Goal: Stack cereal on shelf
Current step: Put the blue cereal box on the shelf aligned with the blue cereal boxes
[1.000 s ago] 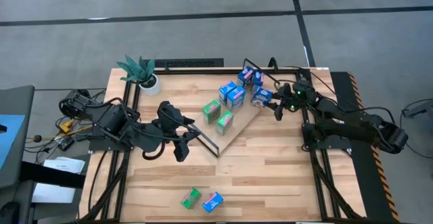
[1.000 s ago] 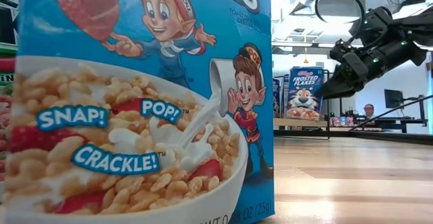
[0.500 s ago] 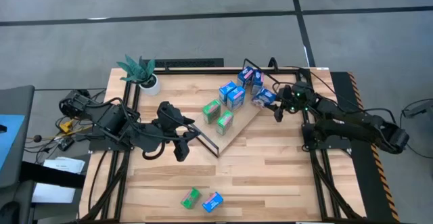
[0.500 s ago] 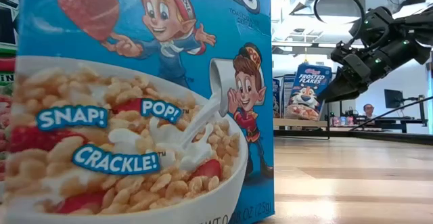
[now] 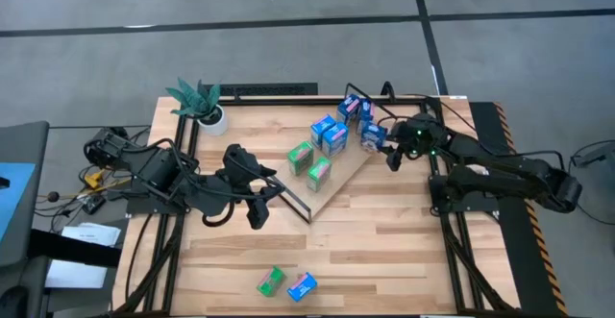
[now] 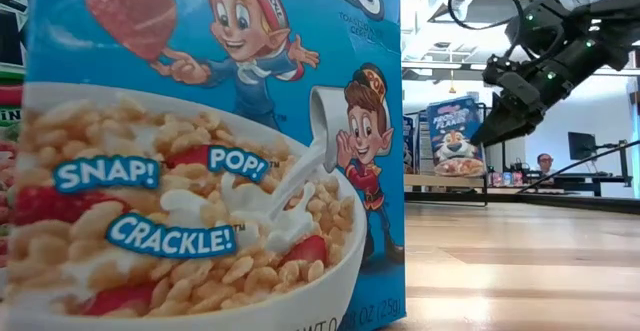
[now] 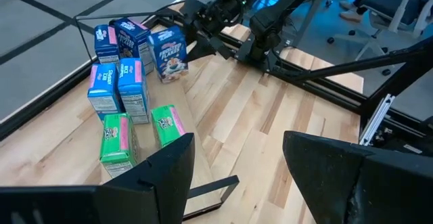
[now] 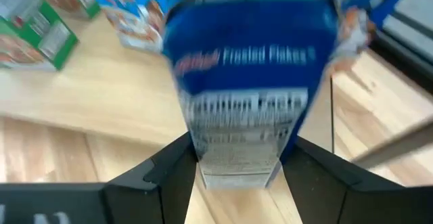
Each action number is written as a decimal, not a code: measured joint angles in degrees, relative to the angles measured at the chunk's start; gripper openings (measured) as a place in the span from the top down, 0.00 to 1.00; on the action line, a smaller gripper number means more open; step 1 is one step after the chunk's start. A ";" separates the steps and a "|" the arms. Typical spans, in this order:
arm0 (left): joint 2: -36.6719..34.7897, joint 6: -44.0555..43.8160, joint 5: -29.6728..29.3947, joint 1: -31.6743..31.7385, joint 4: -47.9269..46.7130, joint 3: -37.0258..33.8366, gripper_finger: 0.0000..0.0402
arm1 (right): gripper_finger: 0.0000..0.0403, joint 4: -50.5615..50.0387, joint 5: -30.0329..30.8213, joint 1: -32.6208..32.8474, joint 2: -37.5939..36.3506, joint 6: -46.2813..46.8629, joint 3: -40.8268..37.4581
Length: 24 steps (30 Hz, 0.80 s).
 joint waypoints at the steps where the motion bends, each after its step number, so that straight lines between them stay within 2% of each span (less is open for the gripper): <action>1: 0.00 0.18 0.00 0.00 0.00 0.00 0.47 | 0.42 0.45 0.16 0.36 -0.01 0.12 0.18; 5: 0.00 0.40 0.07 -0.01 -0.04 0.00 0.47 | 0.42 -1.37 2.76 1.20 0.07 1.45 0.20; 24: 0.00 -0.04 3.12 0.00 -0.71 0.00 0.47 | 0.42 -5.55 3.95 3.53 0.25 2.44 1.15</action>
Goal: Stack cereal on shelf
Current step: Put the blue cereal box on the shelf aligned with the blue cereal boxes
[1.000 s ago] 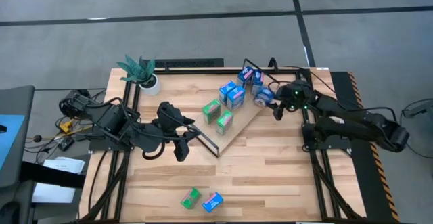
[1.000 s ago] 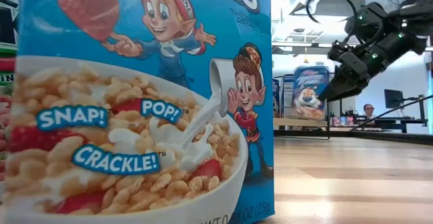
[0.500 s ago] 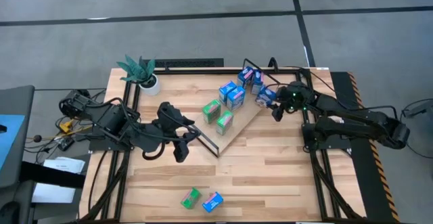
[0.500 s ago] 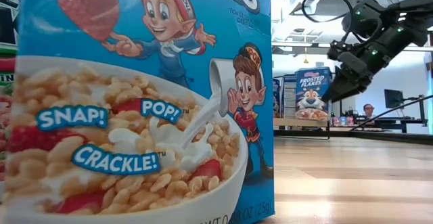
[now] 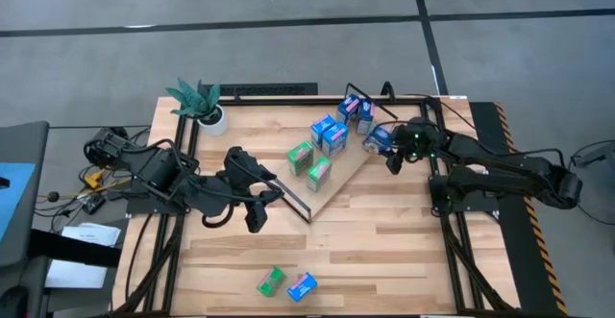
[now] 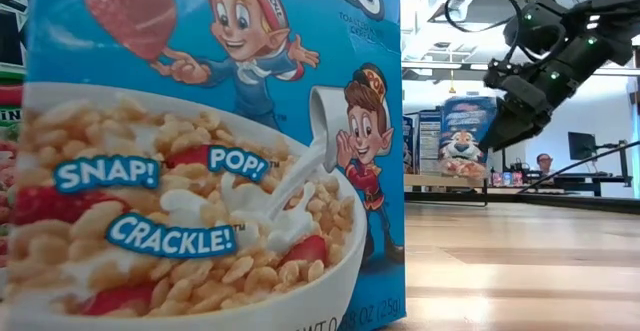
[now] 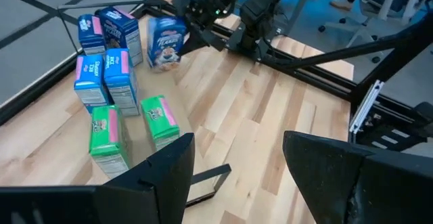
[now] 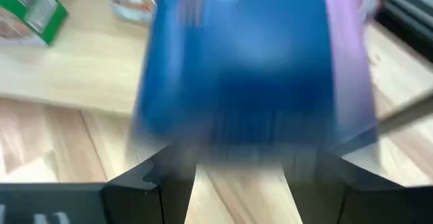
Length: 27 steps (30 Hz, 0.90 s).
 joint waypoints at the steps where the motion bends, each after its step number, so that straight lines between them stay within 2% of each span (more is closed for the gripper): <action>1: 0.00 -0.10 -0.02 -0.02 -0.34 0.00 0.47 | 0.42 0.07 0.00 0.22 0.34 0.00 0.71; 8: 0.00 -0.15 0.04 0.00 -0.88 0.00 0.47 | 0.42 -3.26 -0.65 1.80 4.16 -1.02 4.71; 19: 0.00 -0.15 1.54 0.00 -0.90 0.00 0.47 | 0.41 1.15 -1.66 5.33 11.48 -1.10 5.66; 27: 0.00 -0.33 2.96 -0.02 -0.88 0.00 0.47 | 0.24 0.19 -1.81 5.25 11.40 0.25 7.83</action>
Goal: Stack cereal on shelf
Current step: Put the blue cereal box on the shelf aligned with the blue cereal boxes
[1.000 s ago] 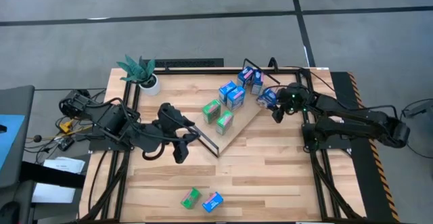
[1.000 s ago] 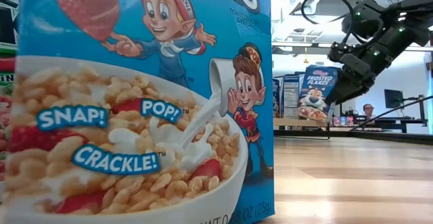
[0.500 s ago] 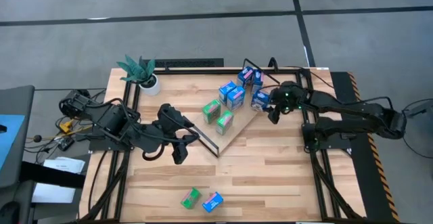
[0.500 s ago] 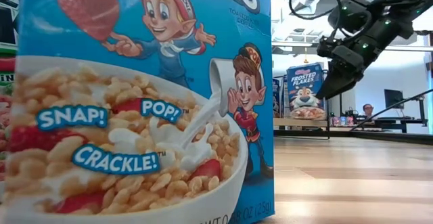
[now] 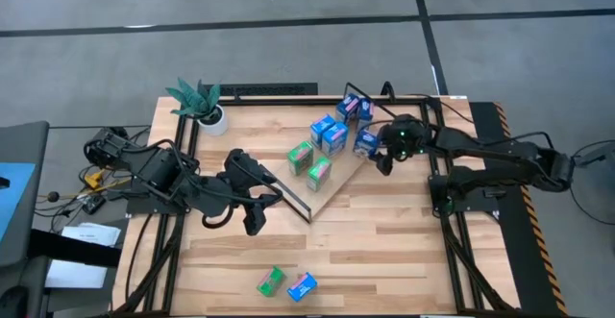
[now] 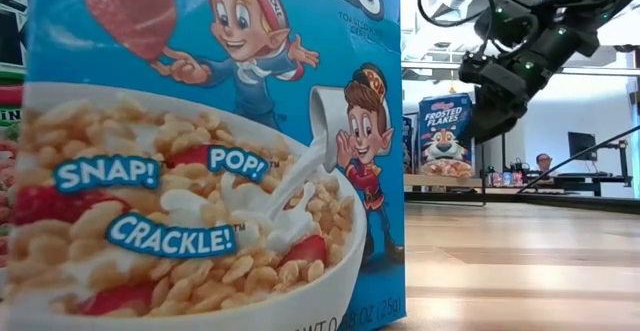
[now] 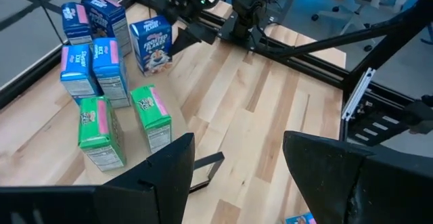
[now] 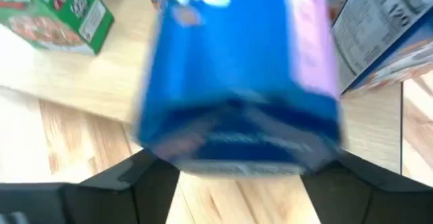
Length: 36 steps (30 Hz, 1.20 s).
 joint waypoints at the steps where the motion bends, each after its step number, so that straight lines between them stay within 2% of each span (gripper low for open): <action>1: 0.00 -0.04 0.04 0.00 0.00 0.00 0.47 | 0.22 0.03 0.06 0.00 0.04 0.31 0.27; 6: 0.00 -0.06 0.04 0.00 0.02 0.00 0.47 | 0.21 -0.67 1.63 0.00 0.02 1.48 1.35; 30: 0.00 -0.82 2.57 -0.28 0.02 0.00 0.46 | 0.22 -22.93 4.72 0.00 -0.78 2.04 9.19; 33: 0.00 -0.59 2.59 -0.28 0.53 0.00 0.47 | 0.22 -25.16 4.68 0.00 -1.38 3.02 10.84; 36: -0.35 -0.36 2.64 -0.26 1.14 0.00 0.47 | 0.22 -27.53 1.44 0.00 -2.72 3.14 13.99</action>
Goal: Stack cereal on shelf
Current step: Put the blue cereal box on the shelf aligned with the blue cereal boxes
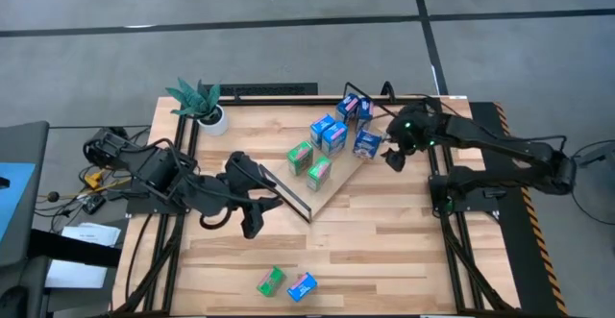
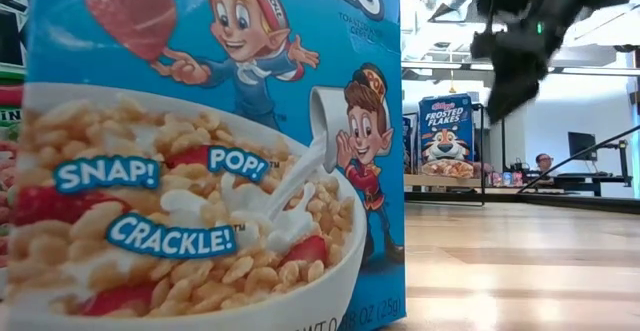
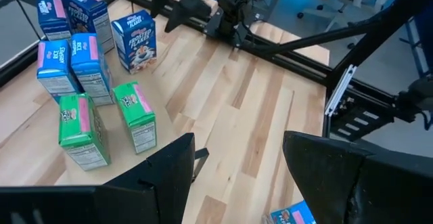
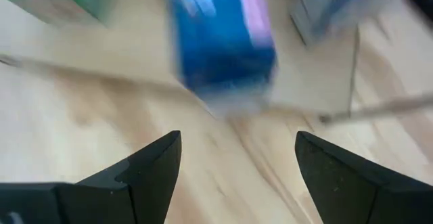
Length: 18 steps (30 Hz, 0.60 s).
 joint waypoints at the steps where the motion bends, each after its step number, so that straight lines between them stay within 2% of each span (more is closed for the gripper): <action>1: -0.31 0.07 0.02 0.00 0.07 0.00 0.47 | 0.23 -0.18 -1.83 0.00 -0.83 0.02 1.78; 4: -1.69 0.09 -0.05 0.00 0.22 0.02 0.47 | 0.23 -2.71 -6.05 0.01 -4.48 -0.41 9.43; 6: -2.33 0.38 -0.23 0.00 0.23 0.04 0.47 | 0.23 -4.24 -6.38 0.02 -7.19 -1.83 16.59; 14: -2.75 1.19 -1.23 0.02 0.19 0.07 0.47 | 0.23 -2.34 -3.13 -1.19 -13.40 -7.43 48.01; 18: -2.73 1.60 -1.25 0.04 0.94 0.07 0.47 | 0.23 -3.27 -0.83 -1.49 -13.48 -7.82 57.16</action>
